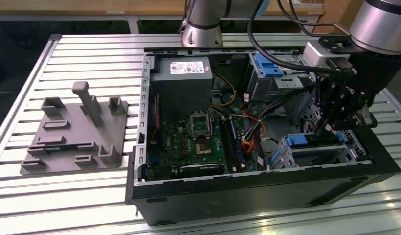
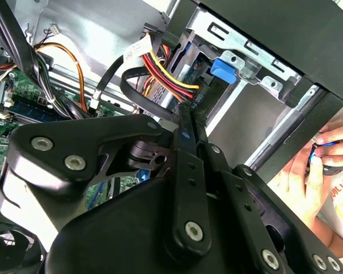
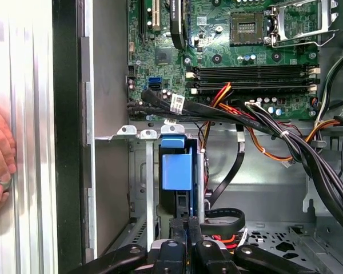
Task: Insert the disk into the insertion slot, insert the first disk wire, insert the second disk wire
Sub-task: 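Insert the second disk wire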
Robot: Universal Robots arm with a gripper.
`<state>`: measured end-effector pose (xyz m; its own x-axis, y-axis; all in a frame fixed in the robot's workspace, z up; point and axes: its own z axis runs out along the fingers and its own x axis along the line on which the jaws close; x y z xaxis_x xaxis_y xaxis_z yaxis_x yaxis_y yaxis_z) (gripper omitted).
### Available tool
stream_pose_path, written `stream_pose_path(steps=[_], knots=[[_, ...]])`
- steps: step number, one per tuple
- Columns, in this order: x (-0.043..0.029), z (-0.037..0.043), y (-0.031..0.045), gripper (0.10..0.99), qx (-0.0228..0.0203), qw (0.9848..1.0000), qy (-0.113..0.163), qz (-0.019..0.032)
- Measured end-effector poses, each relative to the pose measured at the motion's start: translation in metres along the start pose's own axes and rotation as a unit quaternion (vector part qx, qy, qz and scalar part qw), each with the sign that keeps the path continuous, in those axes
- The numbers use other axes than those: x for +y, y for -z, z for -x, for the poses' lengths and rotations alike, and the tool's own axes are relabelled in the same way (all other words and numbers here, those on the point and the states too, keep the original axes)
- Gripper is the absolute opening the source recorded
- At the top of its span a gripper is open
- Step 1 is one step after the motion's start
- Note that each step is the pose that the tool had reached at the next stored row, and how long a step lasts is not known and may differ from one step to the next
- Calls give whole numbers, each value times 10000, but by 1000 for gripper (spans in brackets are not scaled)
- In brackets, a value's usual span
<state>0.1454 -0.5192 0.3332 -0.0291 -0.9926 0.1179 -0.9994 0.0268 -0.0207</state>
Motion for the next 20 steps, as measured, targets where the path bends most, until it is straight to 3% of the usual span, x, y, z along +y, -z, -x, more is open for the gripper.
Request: stream_pose_path(steps=[20], knots=[[0, -15, 7, 145, -3, 10000, 0, 0]])
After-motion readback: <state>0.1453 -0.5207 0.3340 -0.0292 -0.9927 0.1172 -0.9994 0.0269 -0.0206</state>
